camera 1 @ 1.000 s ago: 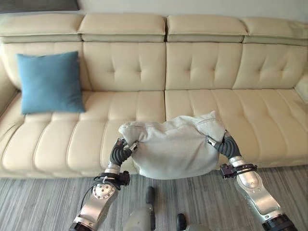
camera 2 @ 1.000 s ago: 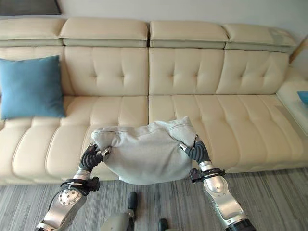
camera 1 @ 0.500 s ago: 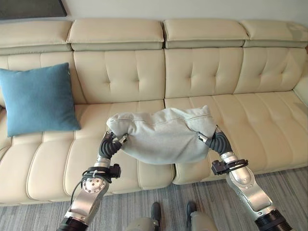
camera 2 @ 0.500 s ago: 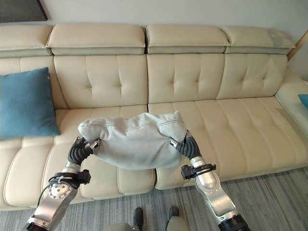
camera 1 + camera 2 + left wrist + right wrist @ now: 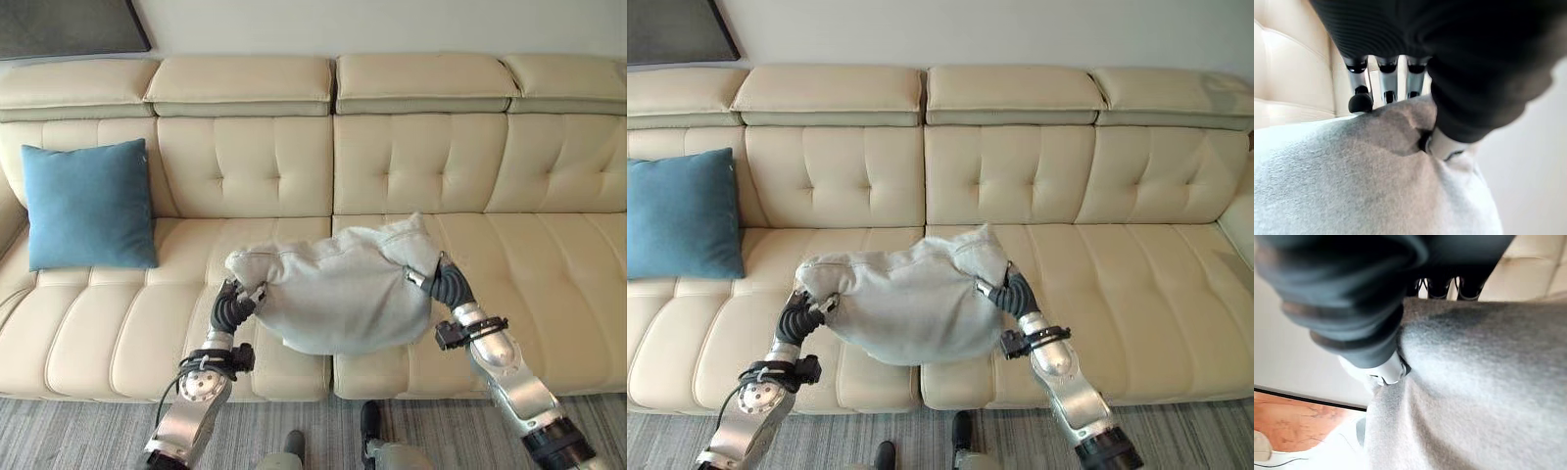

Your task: Pick up all the scattered cushions and arrange them neatly on the sofa.

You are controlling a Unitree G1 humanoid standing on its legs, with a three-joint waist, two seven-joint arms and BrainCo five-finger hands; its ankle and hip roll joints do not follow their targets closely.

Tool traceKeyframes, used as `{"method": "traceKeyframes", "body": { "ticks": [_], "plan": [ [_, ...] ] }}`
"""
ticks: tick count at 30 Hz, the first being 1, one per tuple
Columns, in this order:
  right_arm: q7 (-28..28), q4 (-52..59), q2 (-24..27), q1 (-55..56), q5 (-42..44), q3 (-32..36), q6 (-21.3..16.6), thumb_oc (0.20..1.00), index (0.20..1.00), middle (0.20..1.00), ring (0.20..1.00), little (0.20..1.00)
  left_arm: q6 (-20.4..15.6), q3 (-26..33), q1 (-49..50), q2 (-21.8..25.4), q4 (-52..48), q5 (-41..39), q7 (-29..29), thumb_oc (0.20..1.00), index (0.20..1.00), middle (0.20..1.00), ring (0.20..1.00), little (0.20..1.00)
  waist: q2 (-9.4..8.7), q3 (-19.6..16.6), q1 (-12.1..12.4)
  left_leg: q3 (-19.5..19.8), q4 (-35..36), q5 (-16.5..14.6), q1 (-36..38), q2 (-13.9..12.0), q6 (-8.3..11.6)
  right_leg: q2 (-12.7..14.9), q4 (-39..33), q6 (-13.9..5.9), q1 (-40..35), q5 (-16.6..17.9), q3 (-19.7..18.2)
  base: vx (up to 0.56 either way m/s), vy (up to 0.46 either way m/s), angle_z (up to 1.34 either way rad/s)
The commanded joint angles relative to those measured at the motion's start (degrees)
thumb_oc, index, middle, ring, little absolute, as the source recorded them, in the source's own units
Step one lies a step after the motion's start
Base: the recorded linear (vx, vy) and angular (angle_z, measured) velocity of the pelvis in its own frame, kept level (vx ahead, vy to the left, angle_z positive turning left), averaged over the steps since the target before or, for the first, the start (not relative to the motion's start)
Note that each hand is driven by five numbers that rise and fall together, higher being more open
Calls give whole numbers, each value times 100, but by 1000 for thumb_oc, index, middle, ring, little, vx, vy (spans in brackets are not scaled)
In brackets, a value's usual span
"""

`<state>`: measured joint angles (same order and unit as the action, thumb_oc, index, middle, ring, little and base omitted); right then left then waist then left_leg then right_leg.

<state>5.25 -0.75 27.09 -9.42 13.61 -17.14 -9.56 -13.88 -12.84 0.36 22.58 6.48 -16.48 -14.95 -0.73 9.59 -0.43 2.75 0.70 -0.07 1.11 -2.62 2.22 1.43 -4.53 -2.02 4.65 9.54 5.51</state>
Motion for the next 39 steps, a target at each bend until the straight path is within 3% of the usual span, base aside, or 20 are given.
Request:
{"method": "traceKeyframes", "body": {
  "ticks": [1,6,8,14,17,18,19,24,28,33,39],
  "plan": [
    [101,368,-426,-1031,7,-511,-626,200,200,200,200,200,-607,-240,-1035,-29,-131,439,-268,200,200,200,200,200,-41,-334,-69,-126,-349,-619,10,64,82,420,714,-454,75,-912,37,52,-18,10],
    [470,-232,-653,-1846,-161,-738,-575,200,200,200,200,200,-608,-399,-1835,-59,311,529,-660,200,200,200,200,200,8,-234,-58,-142,-200,-512,-65,33,102,413,711,-453,208,-893,40,-28,-1,-2],
    [918,-1162,-858,-2949,-230,-956,-548,200,200,200,200,200,-661,-671,-3152,-65,1120,566,-1239,200,200,200,200,200,28,-3,-36,-132,-197,-347,-545,27,163,437,816,-471,712,-823,24,-210,1,0],
    [1396,-2664,-801,-4397,-130,-1121,-604,200,200,200,200,200,-619,-1202,-4879,241,2512,960,-1815,200,200,200,200,200,63,229,-19,-80,-95,-33,-1217,21,276,512,878,-541,1322,-704,49,-78,4,12],
    [1443,-3104,-759,-4735,-38,-1215,-643,200,200,200,200,200,-625,-1364,-5229,242,2887,923,-1865,200,200,200,200,200,77,273,-19,-61,-2,62,-1356,19,312,517,821,-567,1466,-640,56,-5,4,8],
    [1468,-3515,-744,-4999,115,-1263,-631,225,225,225,225,225,-589,-1441,-5462,245,3234,901,-1944,401,401,401,401,401,80,306,-11,-41,85,151,-1474,25,347,517,756,-595,1578,-573,56,2,1,4],
    [1501,-3669,-701,-5130,148,-1306,-619,1000,1000,1000,1000,1000,-590,-1499,-5603,246,3409,838,-1911,1000,1000,1000,1000,1000,84,297,-11,-23,130,195,-1544,20,359,516,730,-601,1635,-556,53,0,0,0],
    [1631,-3816,-544,-5417,24,-1378,-550,1000,1000,1000,1000,1000,-584,-1513,-5796,336,3493,830,-1920,1000,1000,1000,1000,1000,84,318,-1,20,284,302,-1636,12,399,492,666,-618,1732,-538,47,36,-2,5],
    [1889,-3625,-126,-5439,-85,-1080,-560,1000,1000,1000,1000,1000,-692,-1243,-5740,698,3406,512,-1820,1000,1000,1000,1000,1000,76,198,-22,66,427,322,-1711,17,428,480,587,-638,1804,-510,58,60,-10,11],
    [1909,-3981,227,-5508,402,-755,-613,1000,1000,1000,1000,1000,-688,-1059,-5868,1232,3870,143,-1606,1000,1000,1000,1000,1000,54,101,-21,86,430,305,-1785,28,429,486,521,-657,1821,-468,78,25,3,7],
    [1729,-5017,288,-5885,1953,-453,-707,1000,1000,1000,1000,1000,-830,-639,-6201,1292,4826,-1669,-1060,1000,1000,1000,1000,1000,51,128,-6,81,430,318,-1807,46,431,481,501,-661,1824,-438,39,0,0,0]
  ]
}}
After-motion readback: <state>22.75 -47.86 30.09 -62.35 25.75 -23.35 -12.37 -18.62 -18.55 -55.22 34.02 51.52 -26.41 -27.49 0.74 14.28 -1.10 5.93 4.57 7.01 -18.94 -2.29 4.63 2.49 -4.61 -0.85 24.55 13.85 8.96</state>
